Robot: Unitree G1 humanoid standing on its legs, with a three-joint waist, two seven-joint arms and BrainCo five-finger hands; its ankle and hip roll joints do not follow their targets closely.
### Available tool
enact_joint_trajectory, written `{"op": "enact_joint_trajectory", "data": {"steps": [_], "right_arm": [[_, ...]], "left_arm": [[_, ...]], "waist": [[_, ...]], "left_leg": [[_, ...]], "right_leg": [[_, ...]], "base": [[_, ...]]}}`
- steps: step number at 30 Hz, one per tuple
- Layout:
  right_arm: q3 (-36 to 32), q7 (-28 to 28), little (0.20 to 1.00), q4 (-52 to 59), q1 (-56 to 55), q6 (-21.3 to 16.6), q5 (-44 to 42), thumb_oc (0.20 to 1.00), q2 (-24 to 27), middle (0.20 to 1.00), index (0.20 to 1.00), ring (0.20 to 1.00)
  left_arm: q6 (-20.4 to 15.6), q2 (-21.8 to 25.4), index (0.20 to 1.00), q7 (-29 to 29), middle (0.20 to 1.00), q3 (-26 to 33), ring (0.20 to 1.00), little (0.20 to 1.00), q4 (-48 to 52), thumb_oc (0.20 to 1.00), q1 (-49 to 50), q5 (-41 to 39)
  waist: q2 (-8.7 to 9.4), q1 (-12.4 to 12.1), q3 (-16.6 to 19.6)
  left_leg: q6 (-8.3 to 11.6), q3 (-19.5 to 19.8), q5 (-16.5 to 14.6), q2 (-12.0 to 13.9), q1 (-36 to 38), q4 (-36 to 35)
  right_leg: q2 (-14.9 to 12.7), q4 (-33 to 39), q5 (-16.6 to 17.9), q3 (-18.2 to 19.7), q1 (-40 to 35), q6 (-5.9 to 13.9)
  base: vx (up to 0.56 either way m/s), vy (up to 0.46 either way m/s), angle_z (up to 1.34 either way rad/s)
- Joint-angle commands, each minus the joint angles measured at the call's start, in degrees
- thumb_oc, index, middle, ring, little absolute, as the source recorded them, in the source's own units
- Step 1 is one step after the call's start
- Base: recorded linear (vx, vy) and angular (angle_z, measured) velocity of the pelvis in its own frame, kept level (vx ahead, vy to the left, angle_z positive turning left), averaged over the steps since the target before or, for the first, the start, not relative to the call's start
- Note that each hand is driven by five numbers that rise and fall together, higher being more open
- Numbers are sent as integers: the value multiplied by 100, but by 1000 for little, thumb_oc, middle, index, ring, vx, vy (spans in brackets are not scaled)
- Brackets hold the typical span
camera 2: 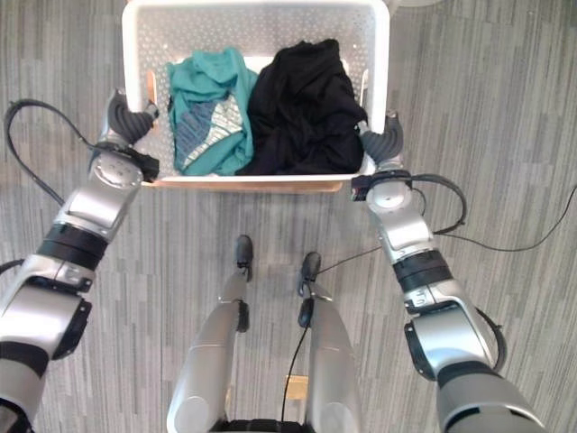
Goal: Grab the laundry basket,head to the washer,open it,put in the laundry and shut it.
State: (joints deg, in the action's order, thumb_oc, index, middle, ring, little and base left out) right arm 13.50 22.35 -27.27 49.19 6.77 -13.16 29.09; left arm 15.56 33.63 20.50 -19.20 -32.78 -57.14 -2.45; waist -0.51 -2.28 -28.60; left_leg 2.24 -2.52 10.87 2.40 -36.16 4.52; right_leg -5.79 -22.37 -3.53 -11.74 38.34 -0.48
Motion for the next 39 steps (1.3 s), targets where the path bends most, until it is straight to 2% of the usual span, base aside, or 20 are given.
{"op": "enact_joint_trajectory", "data": {"steps": [1,9,18,27,32,36,39], "right_arm": [[-26,-100,200,381,-390,-249,161,200,-213,200,200,200],[-106,-86,200,809,-639,-318,142,200,-203,200,200,200],[-349,-293,200,1369,-1356,-335,227,200,-49,200,200,200],[-992,-776,200,2237,-2769,-431,212,200,52,200,200,200],[-1370,-964,200,2585,-3414,-464,286,200,78,200,200,200],[-1707,-1233,200,2920,-4162,-469,350,200,-36,200,200,200],[-1829,-1360,200,3098,-4464,-487,336,200,-63,200,200,200]], "left_arm": [[-459,-38,200,7,200,-69,200,200,247,200,-75,224],[-611,-27,200,-57,200,-127,200,200,267,200,-25,50],[-834,142,200,-329,200,14,200,200,821,200,531,83],[-1040,561,200,-805,200,518,200,200,1807,200,1794,366],[-1126,586,200,-1003,200,867,200,200,2199,200,2587,456],[-1227,503,200,-1306,200,1216,200,200,2679,200,3488,457],[-1254,478,200,-1440,200,1312,200,200,2837,200,3765,434]], "waist": [[-70,-2,346],[-9,24,423],[124,31,643],[295,46,948],[341,83,1210],[349,151,1467],[352,182,1561]], "left_leg": [[130,153,-741,233,-170,556],[122,161,-763,241,-26,532],[113,165,-887,256,401,491],[87,166,-1077,271,1229,388],[104,182,-1141,317,1728,242],[97,179,-1169,417,2230,153],[104,158,-1202,477,2436,140]], "right_leg": [[-478,1089,550,9,-285,574],[-481,1114,541,0,-432,593],[-481,1163,488,3,-867,613],[-480,1241,335,-76,-1728,670],[-425,1358,223,-129,-2239,705],[-322,1408,84,-131,-2679,672],[-268,1382,-8,-139,-2851,649]], "base": [[0,0,0],[0,0,0],[25,-2,1],[74,-3,1],[103,-14,4],[84,-20,5],[73,-41,2]]}}
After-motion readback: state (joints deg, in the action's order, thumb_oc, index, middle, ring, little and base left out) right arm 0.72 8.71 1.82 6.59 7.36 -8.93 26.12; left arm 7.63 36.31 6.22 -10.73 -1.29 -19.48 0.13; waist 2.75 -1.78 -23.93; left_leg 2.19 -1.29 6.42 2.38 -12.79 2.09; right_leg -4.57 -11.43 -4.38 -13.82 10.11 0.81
